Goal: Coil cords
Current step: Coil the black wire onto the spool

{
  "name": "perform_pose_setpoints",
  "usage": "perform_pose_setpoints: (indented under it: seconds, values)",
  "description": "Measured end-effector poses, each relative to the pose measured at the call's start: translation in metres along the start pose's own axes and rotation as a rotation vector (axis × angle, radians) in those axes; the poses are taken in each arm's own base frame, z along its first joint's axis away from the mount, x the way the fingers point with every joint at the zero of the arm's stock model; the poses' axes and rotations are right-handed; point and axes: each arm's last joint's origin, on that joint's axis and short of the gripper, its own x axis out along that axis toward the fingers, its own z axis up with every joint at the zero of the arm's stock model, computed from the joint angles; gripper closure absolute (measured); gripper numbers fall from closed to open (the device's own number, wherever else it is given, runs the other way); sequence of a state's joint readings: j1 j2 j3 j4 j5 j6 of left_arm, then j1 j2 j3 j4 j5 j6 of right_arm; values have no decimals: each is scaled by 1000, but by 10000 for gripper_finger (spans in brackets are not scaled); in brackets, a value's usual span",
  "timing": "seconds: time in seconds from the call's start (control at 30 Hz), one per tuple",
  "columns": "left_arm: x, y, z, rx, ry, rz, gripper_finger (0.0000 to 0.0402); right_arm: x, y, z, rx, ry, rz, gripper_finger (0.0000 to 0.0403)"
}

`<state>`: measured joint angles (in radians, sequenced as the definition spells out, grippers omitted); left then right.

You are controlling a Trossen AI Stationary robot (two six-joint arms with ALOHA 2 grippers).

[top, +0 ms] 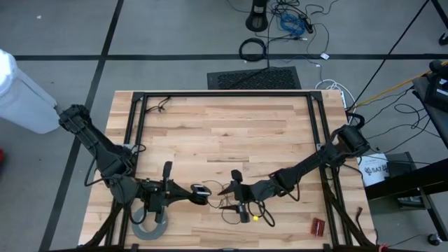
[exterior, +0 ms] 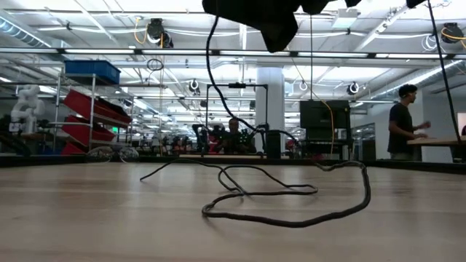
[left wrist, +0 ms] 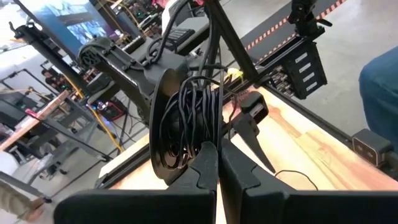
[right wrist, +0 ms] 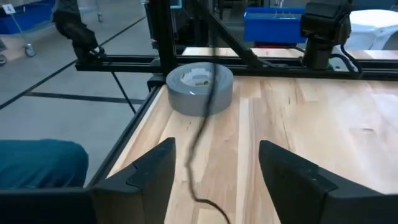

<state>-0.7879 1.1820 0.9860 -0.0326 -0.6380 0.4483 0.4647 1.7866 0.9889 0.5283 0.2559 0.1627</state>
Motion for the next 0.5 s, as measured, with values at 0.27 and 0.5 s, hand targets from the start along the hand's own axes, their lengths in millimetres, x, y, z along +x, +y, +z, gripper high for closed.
perform_pose_setpoints:
  seconds: [0.27, 0.5]
  values:
    - [0, 0, 0, 33, 0, 0, 400, -2, 5, 2, 7, 4, 64, 284]
    - [0, 0, 1, 32, -5, 3, 400, -2, 5, 2, 1, 4, 64, 395]
